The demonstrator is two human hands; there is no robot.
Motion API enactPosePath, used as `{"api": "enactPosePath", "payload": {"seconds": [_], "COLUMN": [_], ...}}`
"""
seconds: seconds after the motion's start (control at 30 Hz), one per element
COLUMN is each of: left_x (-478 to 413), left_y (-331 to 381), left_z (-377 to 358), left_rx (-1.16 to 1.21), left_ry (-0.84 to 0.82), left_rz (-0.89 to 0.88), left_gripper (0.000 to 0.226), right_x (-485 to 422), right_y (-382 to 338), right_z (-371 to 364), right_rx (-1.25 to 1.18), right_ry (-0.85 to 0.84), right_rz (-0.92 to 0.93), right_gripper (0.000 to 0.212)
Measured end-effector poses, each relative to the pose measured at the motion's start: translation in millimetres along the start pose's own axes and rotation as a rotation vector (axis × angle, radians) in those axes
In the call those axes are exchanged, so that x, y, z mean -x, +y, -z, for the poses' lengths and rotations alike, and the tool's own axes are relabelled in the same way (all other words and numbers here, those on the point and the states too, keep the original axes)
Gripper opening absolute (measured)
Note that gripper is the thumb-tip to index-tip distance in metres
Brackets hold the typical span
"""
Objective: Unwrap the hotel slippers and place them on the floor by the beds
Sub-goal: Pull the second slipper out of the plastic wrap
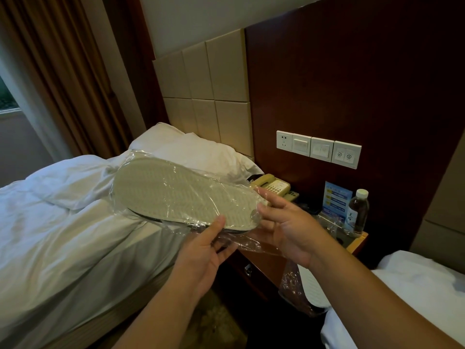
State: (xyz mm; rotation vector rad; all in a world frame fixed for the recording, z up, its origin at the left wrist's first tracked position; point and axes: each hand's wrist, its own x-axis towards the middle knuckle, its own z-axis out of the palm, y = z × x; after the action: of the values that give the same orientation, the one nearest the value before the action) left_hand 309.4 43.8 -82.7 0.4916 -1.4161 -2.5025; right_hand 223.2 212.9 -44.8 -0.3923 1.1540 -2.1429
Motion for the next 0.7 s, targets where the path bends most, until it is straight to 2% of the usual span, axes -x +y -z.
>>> {"api": "enactPosePath", "payload": {"seconds": [0.17, 0.3, 0.47, 0.6, 0.7], "left_x": [2, -3, -6, -6, -6], "left_y": [2, 15, 25, 20, 21], "left_z": [2, 7, 14, 8, 6], "left_rx": [0.038, 0.205, 0.278, 0.305, 0.31], "left_ry": [-0.037, 0.041, 0.109, 0.11, 0.145], "left_rz": [-0.004, -0.078, -0.138, -0.099, -0.112], "left_gripper": [0.056, 0.055, 0.058, 0.055, 0.051], "right_x": [-4, -5, -5, -6, -7], "right_y": [1, -1, -1, 5, 7], "right_z": [2, 9, 16, 13, 14], "right_rx": [-0.037, 0.041, 0.102, 0.153, 0.219], "right_ry": [0.09, 0.041, 0.0, -0.153, -0.107], "right_rz": [0.043, 0.04, -0.009, -0.064, -0.026], "right_gripper": [0.035, 0.038, 0.033, 0.055, 0.064]}}
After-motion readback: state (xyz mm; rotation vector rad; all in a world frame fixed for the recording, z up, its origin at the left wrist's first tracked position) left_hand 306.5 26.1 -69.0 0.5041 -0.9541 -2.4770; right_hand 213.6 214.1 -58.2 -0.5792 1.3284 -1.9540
